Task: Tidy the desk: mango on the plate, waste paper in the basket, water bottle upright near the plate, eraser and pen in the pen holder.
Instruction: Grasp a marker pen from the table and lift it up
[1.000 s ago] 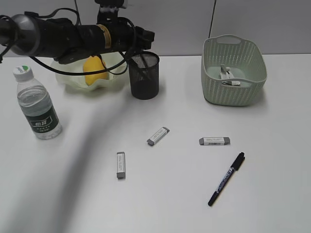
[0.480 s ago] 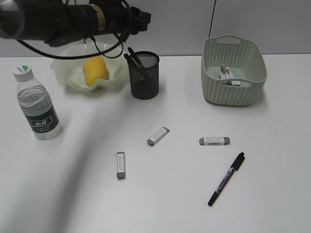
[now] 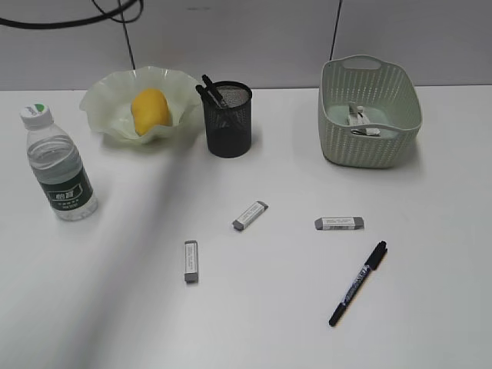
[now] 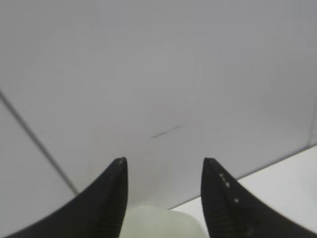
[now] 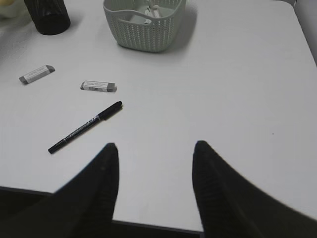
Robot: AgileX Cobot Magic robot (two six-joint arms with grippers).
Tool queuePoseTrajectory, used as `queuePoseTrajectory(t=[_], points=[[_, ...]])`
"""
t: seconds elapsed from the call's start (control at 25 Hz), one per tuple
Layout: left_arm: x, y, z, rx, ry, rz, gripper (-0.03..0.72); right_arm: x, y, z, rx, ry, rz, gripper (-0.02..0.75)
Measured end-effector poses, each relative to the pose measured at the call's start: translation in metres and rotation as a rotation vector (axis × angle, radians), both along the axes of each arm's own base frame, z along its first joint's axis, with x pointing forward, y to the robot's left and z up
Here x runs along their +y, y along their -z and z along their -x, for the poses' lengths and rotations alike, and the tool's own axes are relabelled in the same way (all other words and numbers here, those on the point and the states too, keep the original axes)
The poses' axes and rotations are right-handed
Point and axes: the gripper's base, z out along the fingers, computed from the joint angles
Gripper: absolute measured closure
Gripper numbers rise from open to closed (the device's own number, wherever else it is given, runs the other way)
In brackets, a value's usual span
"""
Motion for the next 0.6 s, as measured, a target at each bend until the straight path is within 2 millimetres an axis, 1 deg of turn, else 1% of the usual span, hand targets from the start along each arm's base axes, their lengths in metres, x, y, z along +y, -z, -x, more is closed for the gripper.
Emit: queuePoseTrajectory(t=[0.16, 0.28, 0.4, 0.48, 0.6], points=[[0.025, -0.035, 0.019, -0.046, -0.130, -0.208, 0.316, 0.000, 0.000, 0.000, -0.001, 0.003, 0.004, 0.346], [0.042, -0.051, 0.033, -0.026, -0.212, -0.349, 0.316, 0.000, 0.000, 0.000, -0.001, 0.003, 0.004, 0.346], [0.053, -0.054, 0.045, 0.085, -0.233, -0.400, 0.316, 0.000, 0.000, 0.000, -0.001, 0.003, 0.004, 0.346], [0.058, -0.053, 0.054, 0.187, -0.203, -0.362, 0.313, 0.000, 0.000, 0.000, -0.001, 0.003, 0.004, 0.346], [0.072, -0.055, 0.067, 0.318, -0.194, -0.313, 0.306, 0.000, 0.000, 0.000, -0.001, 0.003, 0.004, 0.346]])
